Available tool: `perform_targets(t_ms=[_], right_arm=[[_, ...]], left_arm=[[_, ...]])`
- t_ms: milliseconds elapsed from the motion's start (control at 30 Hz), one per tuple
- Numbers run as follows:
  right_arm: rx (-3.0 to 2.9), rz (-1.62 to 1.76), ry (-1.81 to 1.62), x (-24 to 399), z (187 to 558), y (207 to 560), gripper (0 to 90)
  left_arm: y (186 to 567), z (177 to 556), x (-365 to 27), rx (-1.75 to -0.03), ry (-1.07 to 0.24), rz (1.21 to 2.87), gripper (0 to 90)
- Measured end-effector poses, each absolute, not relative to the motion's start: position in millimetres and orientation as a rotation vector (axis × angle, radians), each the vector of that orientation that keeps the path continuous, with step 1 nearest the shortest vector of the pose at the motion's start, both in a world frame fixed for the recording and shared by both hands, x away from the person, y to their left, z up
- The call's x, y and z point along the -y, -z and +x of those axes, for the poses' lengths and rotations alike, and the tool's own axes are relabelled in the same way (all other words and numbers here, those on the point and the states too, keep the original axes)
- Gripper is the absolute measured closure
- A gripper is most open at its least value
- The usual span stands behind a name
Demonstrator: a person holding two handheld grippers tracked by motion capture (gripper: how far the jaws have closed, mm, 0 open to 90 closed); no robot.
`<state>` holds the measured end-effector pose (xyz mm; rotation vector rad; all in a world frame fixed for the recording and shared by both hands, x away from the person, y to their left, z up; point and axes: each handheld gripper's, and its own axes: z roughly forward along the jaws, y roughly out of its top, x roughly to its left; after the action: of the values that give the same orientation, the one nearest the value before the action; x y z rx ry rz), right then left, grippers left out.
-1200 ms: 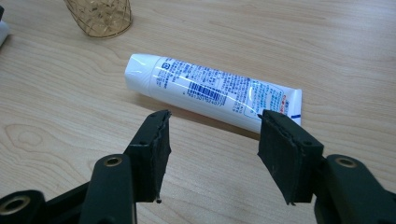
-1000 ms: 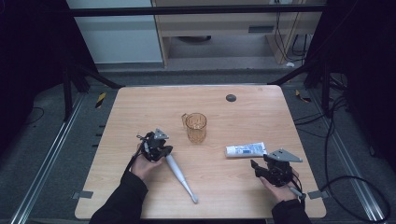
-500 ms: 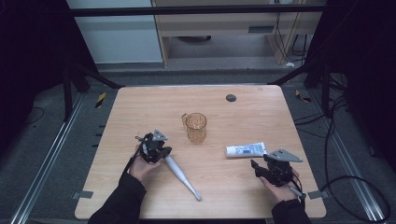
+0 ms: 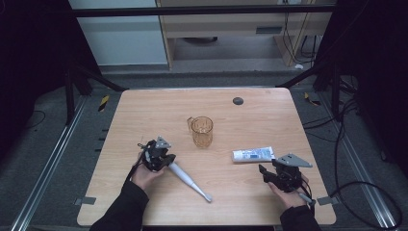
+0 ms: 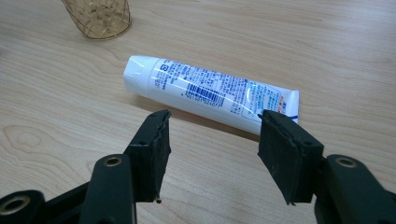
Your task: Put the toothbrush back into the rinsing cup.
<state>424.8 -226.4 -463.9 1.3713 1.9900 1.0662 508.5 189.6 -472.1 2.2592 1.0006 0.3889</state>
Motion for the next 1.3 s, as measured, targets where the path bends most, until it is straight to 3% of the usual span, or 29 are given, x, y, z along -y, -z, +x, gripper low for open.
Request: perform_targets(t_ms=[1300], right_arm=[[-1.980,1.379,-1.060,230,424,464,43.3]], left_arm=[[472,465,-207,-1.004,-0.374,2.262,89.7]])
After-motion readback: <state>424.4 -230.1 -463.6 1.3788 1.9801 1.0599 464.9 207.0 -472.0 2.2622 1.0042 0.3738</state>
